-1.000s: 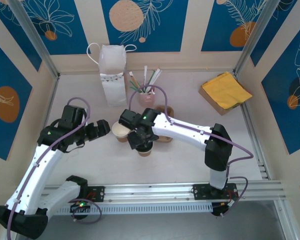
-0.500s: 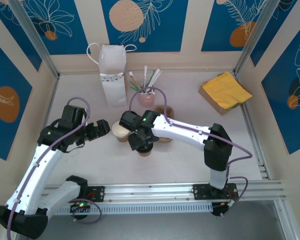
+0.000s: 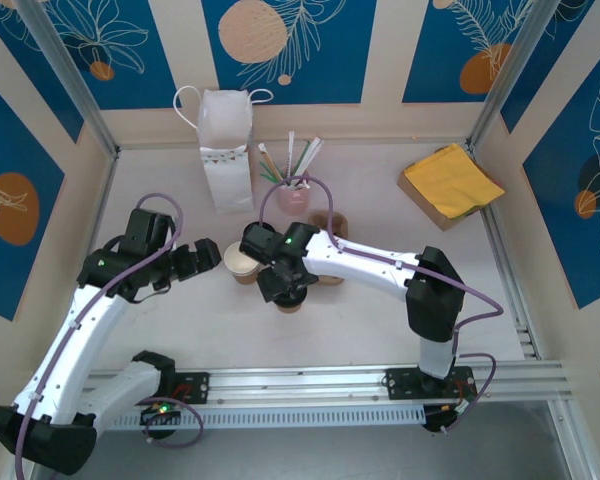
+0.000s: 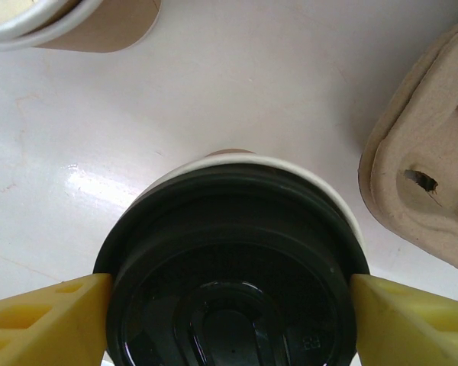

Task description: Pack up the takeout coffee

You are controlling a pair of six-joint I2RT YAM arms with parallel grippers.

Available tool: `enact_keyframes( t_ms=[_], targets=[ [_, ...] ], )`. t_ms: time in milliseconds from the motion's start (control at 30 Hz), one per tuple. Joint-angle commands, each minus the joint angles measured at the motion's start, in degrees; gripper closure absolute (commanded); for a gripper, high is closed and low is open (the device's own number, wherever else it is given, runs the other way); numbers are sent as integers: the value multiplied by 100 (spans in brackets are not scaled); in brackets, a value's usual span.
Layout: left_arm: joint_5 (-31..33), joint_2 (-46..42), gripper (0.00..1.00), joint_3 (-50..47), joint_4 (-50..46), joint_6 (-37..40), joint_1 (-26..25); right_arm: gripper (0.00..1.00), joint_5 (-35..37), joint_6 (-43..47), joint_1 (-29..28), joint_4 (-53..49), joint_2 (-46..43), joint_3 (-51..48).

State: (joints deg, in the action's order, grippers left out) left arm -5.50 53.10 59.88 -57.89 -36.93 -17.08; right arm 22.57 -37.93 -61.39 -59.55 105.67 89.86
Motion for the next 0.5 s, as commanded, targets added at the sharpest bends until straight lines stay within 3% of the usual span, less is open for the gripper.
enact_keyframes(
  t_ms=[0, 467],
  targets=[
    [-65, 16, 0, 5, 20, 107, 56, 21, 79, 8, 22, -26, 71, -104],
    [-92, 27, 0, 5, 23, 136, 56, 21, 177, 71, 30, -71, 94, 52]
  ],
)
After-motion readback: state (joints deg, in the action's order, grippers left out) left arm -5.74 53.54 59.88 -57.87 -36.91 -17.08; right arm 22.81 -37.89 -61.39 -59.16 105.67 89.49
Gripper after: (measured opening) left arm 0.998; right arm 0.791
